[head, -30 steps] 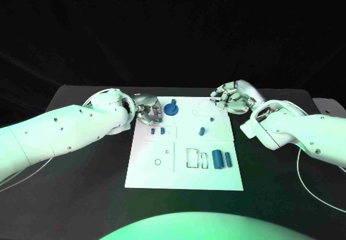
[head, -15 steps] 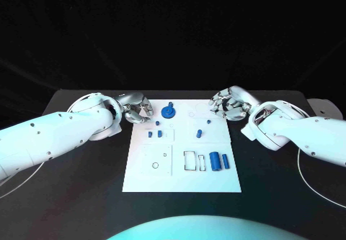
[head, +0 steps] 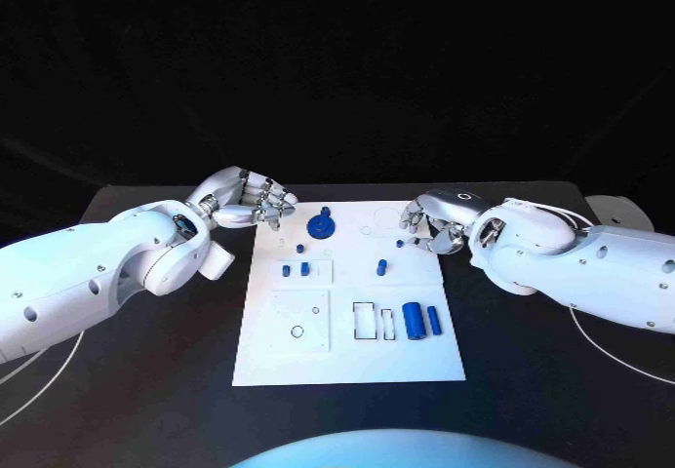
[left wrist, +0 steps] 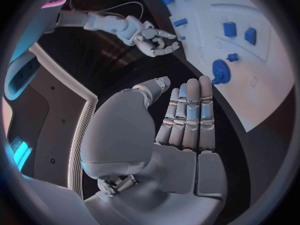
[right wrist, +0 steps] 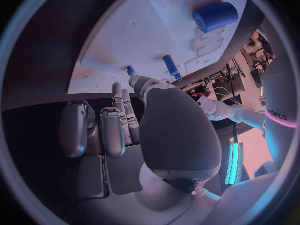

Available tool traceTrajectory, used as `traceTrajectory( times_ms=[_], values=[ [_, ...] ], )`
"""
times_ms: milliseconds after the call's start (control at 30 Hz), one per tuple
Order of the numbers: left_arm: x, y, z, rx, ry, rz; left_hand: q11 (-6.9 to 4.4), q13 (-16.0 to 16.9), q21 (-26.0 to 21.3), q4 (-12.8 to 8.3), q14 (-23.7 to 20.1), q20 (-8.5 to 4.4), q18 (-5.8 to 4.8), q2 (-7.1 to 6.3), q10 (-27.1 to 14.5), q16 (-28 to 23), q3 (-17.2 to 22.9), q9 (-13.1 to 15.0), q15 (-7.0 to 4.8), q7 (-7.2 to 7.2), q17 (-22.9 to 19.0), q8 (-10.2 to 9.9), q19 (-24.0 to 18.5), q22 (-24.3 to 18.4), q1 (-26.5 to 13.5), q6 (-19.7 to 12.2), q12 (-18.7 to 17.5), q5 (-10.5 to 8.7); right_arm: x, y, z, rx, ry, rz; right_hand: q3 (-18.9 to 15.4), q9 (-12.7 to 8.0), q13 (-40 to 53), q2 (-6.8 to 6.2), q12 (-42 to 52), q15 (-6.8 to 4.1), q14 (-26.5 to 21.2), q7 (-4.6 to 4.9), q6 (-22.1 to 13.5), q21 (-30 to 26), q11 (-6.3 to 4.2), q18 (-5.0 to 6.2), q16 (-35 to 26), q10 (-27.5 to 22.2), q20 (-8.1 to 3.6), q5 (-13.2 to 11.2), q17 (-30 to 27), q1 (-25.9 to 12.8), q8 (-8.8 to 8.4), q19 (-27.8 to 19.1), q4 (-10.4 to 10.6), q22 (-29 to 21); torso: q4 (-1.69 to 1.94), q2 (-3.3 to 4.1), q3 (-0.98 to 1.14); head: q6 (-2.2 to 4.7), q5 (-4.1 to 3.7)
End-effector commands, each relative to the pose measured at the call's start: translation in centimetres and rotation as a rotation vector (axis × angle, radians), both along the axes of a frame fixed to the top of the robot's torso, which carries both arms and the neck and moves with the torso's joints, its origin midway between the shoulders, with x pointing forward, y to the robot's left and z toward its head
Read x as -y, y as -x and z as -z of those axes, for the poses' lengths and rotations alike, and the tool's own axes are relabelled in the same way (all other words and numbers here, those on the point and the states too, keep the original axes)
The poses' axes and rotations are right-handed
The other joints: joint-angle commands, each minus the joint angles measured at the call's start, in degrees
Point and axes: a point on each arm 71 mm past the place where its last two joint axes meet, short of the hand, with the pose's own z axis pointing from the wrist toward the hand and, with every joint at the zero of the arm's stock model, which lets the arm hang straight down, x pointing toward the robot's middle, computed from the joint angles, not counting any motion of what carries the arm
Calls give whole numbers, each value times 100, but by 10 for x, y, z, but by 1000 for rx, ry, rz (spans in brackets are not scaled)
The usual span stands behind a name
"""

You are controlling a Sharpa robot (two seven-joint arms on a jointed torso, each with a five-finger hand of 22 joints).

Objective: Assemble the parts on the task board

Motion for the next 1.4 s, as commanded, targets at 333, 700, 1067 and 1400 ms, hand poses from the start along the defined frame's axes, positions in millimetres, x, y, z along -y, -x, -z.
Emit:
traceTrajectory(
  times_ms=[333, 700, 1067, 1400],
  values=[
    [-5, 8, -10, -66, 359, -64, -15, -30, -72, -65, 30, -24, 32, 114, 150, -120, -7, 18, -13, 21, -61, -1, 35, -51, 57, 111, -94, 28, -8, -2, 7, 39, 168, -26, 191, -8, -191, -5, -100, 45, 314, 19, 142, 262, -1, -62, 95, 158, -5, -5, 348, 60, -39, 135, -88, 819, 5, 5, -10, 20, -45],
    [-10, 8, -10, -74, 380, -90, 12, -47, -66, -117, 60, -30, 27, 126, 157, -154, -18, 5, -3, 64, -78, -35, 64, -49, 103, 89, -152, 31, -20, 1, 13, 18, 162, -55, 322, 33, -287, 47, -93, -20, 345, -27, 387, 503, -70, -110, 140, 443, -44, 119, 401, 38, 35, 237, -195, 958, -1, 2, 6, 5, -37],
    [-11, 7, -9, -79, 379, -92, 21, -53, -62, -150, 55, -31, 25, 143, 157, -177, -15, 0, 3, 77, -88, -49, 62, -44, 139, 82, -178, 33, -29, 1, 17, 12, 153, -69, 365, 42, -310, 84, -104, -36, 346, -39, 440, 545, -86, -119, 143, 506, -52, 147, 405, 29, 47, 253, -230, 984, 5, 8, 12, -2, -39],
    [-11, 7, -8, -88, 375, -91, 35, -61, -59, -165, 50, -27, 21, 143, 143, -194, -23, -9, 12, 94, -95, -69, 54, -39, 145, 61, -204, 32, -29, -1, 24, 0, 172, -52, 400, 47, -328, 122, -122, -48, 344, -46, 464, 570, -94, -124, 136, 533, -54, 188, 396, 13, 50, 262, -251, 1000, 1, 6, 15, -22, -44]
  ],
)
